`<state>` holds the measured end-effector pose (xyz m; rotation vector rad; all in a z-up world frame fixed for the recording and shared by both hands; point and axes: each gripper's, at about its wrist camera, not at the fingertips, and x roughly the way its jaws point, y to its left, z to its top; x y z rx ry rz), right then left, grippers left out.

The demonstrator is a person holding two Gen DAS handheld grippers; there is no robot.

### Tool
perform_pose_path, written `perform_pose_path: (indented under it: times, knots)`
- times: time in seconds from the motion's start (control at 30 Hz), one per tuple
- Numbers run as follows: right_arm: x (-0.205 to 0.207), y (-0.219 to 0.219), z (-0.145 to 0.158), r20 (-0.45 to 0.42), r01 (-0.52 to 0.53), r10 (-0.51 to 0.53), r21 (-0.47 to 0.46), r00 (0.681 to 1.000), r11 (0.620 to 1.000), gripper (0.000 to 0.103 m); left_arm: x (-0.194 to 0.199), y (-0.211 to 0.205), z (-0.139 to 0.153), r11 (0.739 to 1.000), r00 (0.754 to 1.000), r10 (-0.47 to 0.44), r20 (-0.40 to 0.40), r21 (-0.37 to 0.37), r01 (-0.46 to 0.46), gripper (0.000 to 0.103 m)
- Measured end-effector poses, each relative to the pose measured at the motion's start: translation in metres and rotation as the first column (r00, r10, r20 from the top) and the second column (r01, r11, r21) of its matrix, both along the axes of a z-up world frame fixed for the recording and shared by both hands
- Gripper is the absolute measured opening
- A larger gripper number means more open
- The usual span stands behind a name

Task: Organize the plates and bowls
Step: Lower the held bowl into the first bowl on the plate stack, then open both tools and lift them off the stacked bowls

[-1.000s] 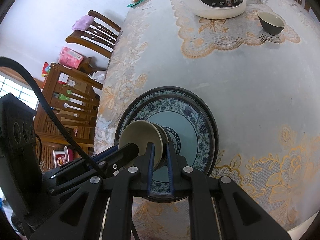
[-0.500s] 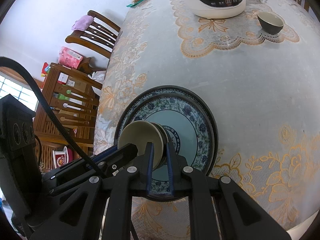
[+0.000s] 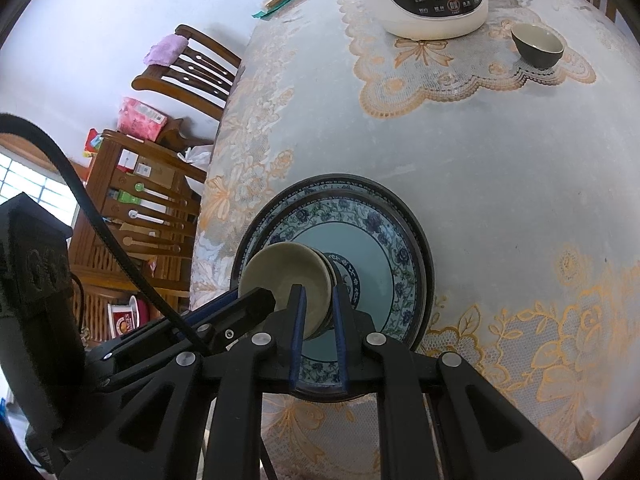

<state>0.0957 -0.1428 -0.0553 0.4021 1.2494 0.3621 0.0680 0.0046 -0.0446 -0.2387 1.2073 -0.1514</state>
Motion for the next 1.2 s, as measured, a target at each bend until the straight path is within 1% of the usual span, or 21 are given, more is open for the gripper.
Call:
perform_pose_path:
  times: [0.03, 0.1, 0.17, 0.23, 0.4, 0.57, 0.77, 0.93, 1.2]
  knots:
    - [0.000, 0.000, 0.001, 0.002, 0.001, -0.001, 0.003, 1.000, 1.000, 0.015, 0.000, 0.001, 0.001, 1.000, 1.000, 0.002, 0.002, -0.002, -0.002, 0.017]
    - [0.000, -0.002, 0.003, 0.007, 0.007, -0.007, 0.007, 1.000, 1.000, 0.019, 0.000, 0.002, 0.003, 1.000, 1.000, 0.010, 0.010, 0.000, -0.010, 0.020]
    - [0.000, -0.003, 0.003, 0.009, 0.013, -0.014, 0.010, 1.000, 1.000, 0.021, 0.000, 0.004, 0.004, 1.000, 1.000, 0.018, 0.015, 0.001, -0.018, 0.025]
    - [0.001, -0.005, 0.004, 0.008, 0.018, -0.018, 0.018, 1.000, 1.000, 0.022, 0.000, 0.006, 0.004, 1.000, 1.000, 0.024, 0.015, 0.000, -0.024, 0.027]
    - [0.001, -0.005, 0.006, 0.014, 0.020, -0.020, 0.020, 1.000, 1.000, 0.024, 0.001, 0.006, 0.007, 1.000, 0.999, 0.027, 0.020, 0.004, -0.027, 0.027]
    - [0.002, -0.008, 0.011, 0.024, 0.024, -0.025, 0.033, 0.999, 0.999, 0.029, 0.003, 0.006, 0.014, 0.999, 0.999, 0.030, 0.034, 0.011, -0.030, 0.031]
    - [0.005, -0.017, 0.022, 0.043, 0.020, -0.022, 0.046, 0.999, 0.999, 0.029, 0.008, -0.004, 0.022, 1.000, 0.999, 0.017, 0.047, 0.021, -0.018, 0.032]
    - [0.007, -0.032, 0.037, 0.080, 0.027, -0.031, 0.039, 0.996, 0.999, 0.029, 0.013, -0.015, 0.030, 1.000, 0.998, -0.001, 0.063, 0.029, -0.001, 0.035]
    - [0.011, -0.068, 0.046, 0.087, 0.063, -0.065, 0.026, 0.994, 0.998, 0.029, 0.024, -0.043, 0.038, 0.999, 0.996, -0.046, 0.077, 0.029, 0.044, 0.035]
